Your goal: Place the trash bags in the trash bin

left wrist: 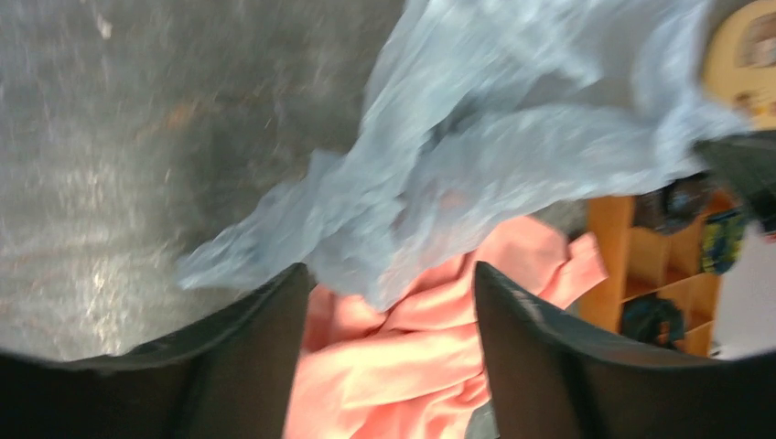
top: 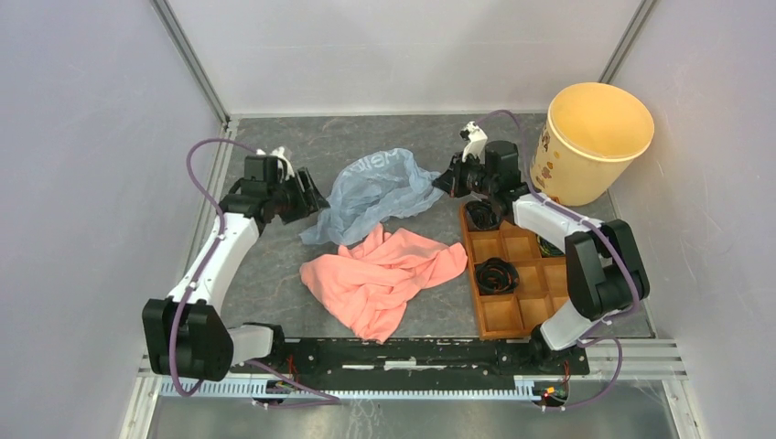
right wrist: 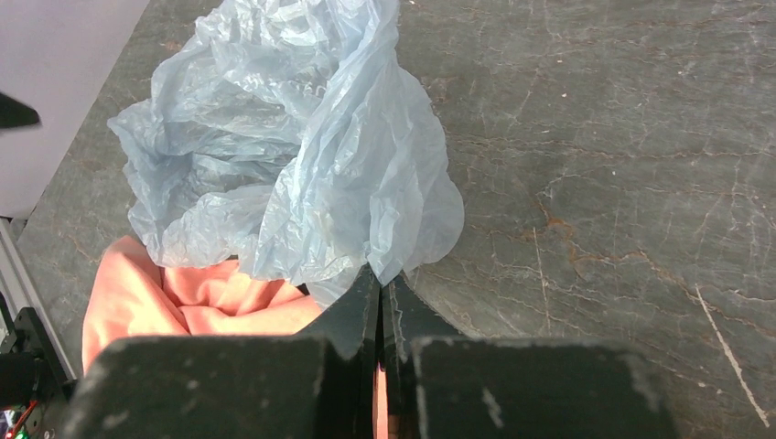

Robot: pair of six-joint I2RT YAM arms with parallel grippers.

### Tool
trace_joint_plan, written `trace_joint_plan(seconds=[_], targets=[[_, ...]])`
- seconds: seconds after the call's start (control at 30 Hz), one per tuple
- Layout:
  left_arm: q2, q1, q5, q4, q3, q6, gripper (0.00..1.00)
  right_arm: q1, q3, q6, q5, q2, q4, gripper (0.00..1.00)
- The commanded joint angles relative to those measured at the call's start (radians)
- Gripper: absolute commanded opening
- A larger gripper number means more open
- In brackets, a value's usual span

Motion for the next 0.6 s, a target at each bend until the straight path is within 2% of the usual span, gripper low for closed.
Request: trace_joint_plan(seconds=[0.0, 0.17, 0.27, 0.37, 0.5, 0.57], targets=[[-0.003, -0.048, -0.096, -0.060, -0.082, 0.042, 0.62, -0.029, 0.063, -0.020, -0.045, 0.024, -0.005, 0.00], [0.000, -0.113, -0.207, -0.044, -0.134, 0.008, 0.60, -0.039, 0.074, -0.017, -0.066, 0.037, -0.002, 0.00], [0.026, -0.114, -0.268, -0.031, -0.129, 0.010, 0.53, -0.041, 0.076, -0.017, -0.081, 0.040, 0.003, 0.00], [0.060, -0.114, -0.275, 0.002, -0.122, 0.015, 0.43, -0.046, 0.073, -0.017, -0.086, 0.038, 0.004, 0.00], [0.127, -0.129, -0.257, 0.029, -0.090, 0.026, 0.41, -0.049, 0.067, -0.012, -0.096, 0.038, 0.017, 0.00], [0.150, -0.137, -0.229, 0.049, -0.087, 0.023, 0.44, -0.051, 0.067, -0.008, -0.102, 0.042, 0.023, 0.00]])
